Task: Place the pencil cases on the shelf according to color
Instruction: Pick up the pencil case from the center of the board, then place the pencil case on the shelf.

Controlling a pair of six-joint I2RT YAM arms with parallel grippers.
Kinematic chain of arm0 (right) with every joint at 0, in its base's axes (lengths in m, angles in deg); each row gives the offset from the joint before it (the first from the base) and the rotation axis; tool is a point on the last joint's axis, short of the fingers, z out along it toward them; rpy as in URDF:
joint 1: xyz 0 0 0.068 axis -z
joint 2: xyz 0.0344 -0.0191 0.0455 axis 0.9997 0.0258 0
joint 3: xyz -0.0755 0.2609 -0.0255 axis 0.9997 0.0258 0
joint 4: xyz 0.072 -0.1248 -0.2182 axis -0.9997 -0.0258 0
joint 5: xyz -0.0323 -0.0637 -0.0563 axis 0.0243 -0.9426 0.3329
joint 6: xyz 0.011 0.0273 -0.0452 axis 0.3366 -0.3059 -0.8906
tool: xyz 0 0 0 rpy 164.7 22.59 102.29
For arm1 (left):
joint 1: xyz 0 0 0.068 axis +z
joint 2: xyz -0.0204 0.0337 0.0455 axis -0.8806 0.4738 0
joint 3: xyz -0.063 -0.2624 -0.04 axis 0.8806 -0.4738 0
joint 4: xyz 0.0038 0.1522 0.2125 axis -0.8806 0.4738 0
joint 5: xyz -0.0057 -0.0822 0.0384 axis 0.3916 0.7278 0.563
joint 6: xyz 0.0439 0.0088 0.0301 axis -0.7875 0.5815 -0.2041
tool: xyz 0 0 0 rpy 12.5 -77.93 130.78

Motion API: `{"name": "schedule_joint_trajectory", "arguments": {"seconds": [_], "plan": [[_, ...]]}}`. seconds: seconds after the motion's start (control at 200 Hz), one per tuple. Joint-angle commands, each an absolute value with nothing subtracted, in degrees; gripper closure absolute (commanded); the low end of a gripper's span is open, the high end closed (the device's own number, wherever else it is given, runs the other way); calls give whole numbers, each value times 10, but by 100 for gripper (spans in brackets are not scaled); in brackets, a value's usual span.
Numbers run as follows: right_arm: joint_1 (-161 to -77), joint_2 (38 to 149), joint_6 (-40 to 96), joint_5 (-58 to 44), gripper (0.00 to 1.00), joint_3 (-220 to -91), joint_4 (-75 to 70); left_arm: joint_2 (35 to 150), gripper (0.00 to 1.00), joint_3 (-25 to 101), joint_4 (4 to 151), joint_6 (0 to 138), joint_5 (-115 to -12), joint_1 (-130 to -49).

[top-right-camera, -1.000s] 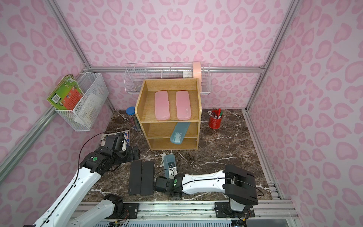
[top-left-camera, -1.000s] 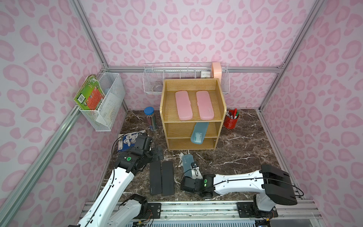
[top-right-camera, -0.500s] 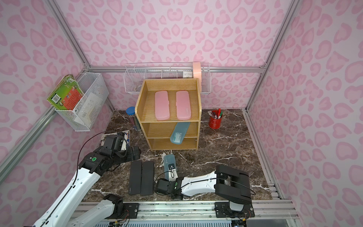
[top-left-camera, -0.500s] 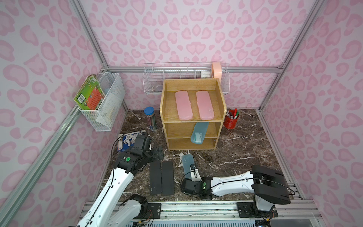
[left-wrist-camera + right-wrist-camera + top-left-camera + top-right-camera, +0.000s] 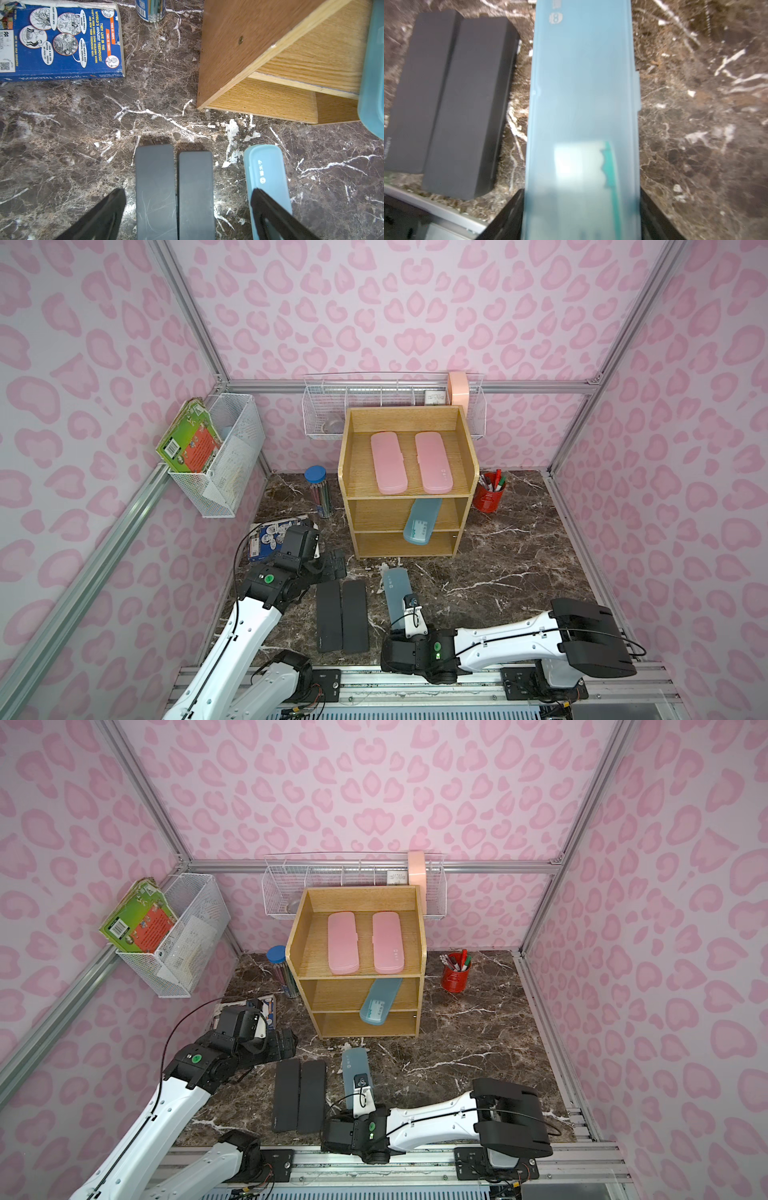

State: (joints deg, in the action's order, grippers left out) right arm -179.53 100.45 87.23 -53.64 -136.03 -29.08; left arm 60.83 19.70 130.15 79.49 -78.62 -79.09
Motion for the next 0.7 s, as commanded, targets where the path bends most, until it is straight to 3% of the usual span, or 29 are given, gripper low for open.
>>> {"name": "schedule_joint_trajectory", "arguments": {"seconds": [0.0, 0.39, 0.695], "plan": [[-1801, 998, 886, -580, 39, -1380, -344, 604, 1, 199, 1302, 793, -788, -790], [-1804, 989, 814, -660, 38, -1485, -362, 601, 1, 194, 1287, 794, -780, -788], [-1648, 999, 625, -547, 38, -1532, -206, 608, 1, 192, 1275, 801, -756, -774]]}}
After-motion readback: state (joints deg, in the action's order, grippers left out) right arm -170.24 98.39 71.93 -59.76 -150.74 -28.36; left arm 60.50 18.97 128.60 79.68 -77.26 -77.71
